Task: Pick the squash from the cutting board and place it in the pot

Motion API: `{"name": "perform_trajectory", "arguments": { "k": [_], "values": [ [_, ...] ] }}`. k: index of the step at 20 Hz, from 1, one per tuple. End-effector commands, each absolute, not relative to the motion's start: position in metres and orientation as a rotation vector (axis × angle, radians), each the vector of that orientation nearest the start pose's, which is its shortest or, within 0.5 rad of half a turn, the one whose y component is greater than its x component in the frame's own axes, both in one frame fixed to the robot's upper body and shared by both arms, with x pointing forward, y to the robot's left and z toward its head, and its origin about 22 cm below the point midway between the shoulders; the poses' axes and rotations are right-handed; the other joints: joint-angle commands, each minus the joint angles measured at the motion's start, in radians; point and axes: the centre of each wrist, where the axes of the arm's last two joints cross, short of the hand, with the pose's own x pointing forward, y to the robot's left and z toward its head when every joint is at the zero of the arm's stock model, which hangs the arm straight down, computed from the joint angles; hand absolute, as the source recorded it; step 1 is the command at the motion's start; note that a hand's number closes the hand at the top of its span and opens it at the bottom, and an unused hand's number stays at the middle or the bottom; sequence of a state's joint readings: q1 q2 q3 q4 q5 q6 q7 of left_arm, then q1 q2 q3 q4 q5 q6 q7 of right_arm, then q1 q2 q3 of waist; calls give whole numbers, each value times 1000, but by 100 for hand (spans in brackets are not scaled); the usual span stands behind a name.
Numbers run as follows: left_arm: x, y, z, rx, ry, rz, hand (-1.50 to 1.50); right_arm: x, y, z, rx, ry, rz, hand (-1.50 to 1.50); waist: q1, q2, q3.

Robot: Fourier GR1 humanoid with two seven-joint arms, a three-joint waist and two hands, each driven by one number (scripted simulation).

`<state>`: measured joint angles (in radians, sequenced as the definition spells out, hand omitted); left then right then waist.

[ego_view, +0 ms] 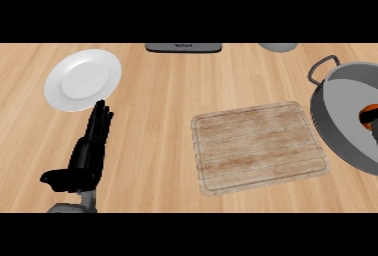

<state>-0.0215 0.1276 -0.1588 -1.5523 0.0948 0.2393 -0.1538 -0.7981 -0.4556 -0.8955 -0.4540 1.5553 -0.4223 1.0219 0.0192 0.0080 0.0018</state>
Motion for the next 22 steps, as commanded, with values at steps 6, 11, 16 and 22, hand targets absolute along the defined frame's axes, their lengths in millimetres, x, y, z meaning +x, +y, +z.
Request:
{"name": "perform_trajectory", "arguments": {
  "k": [6, 11, 16, 22],
  "values": [
    [239, 227, -2, 99, -1701, 23, 0, 372, -425, 72, -1680, -633, -727, -150, -8, -3, 1],
    [240, 227, 7, 102, -1700, 45, 0, 373, -404, 68, -1652, -772, -985, -150, -14, -9, 0],
    [236, 224, 0, 116, -1691, 60, 0, 331, -425, 49, -1676, -794, -1046, -150, -32, -13, -1],
    [238, 220, 7, 135, -1691, 52, 0, 288, -418, 38, -1732, -875, -1075, -150, -27, -12, -2]
  ]
}}
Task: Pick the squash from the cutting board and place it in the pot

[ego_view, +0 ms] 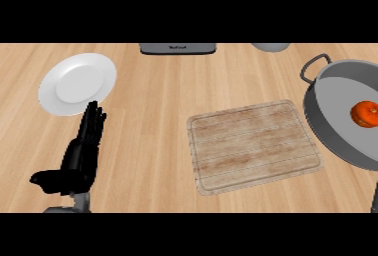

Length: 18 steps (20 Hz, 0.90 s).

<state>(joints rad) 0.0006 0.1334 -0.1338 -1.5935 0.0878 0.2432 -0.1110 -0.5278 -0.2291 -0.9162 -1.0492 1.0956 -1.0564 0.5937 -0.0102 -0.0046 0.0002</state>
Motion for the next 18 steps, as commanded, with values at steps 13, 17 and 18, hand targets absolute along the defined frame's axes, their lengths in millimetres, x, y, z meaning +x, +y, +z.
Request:
{"name": "perform_trajectory", "arguments": {
  "k": [13, 17, 18],
  "values": [
    [259, 216, 18, 121, -1706, 39, 0, 189, -391, 38, -1786, -895, -1122, -150, 5, 4, -1],
    [241, 220, 5, 110, -1708, 42, 0, 159, -405, 38, -1833, -863, -1196, -150, 6, 3, 0],
    [247, 240, 4, 115, -1701, 51, 0, 154, -399, 44, -1862, -874, -1218, -150, 5, 3, -1]
  ]
}}
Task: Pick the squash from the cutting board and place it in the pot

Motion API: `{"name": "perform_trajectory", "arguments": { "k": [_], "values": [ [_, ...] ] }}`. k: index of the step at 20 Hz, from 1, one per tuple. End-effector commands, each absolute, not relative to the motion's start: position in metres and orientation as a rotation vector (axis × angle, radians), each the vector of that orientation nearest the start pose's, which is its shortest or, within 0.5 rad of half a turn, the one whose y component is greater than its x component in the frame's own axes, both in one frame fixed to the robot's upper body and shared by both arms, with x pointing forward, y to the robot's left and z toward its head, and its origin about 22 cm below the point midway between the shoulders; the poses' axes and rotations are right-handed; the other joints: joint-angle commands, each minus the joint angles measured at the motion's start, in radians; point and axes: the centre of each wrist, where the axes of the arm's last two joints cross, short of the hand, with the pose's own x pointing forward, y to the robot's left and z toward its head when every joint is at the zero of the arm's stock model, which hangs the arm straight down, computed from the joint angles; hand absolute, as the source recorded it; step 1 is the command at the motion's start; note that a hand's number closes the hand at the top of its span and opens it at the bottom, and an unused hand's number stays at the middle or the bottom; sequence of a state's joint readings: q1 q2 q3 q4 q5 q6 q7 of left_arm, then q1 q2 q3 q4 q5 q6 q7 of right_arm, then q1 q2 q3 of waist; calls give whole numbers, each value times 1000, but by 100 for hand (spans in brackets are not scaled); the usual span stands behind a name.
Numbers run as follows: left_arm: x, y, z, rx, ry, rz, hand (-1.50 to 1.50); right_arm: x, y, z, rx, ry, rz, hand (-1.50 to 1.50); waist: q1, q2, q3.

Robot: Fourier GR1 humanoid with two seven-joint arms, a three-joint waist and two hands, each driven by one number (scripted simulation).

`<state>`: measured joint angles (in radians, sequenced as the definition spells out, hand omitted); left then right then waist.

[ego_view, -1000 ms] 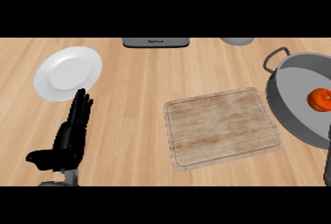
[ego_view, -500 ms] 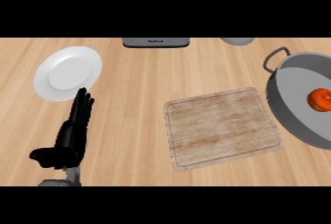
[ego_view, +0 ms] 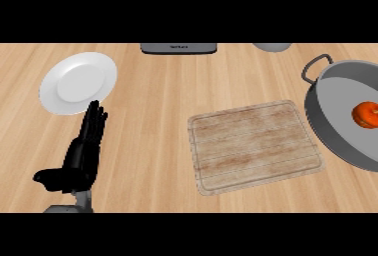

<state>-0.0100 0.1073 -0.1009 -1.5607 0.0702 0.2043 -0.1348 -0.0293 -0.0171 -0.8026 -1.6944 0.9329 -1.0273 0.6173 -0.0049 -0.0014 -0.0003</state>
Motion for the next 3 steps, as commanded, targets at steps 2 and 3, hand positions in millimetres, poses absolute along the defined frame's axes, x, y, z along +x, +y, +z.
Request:
{"name": "perform_trajectory", "arguments": {
  "k": [2, 3],
  "values": [
    [247, 214, -6, 108, -1700, 44, 0, 155, -390, 29, -1843, -875, -1243, -150, -2, 1, 0],
    [243, 211, 13, 122, -1703, 62, 0, 135, -398, 32, -1879, -853, -1236, -150, -2, -1, 1]
  ]
}}
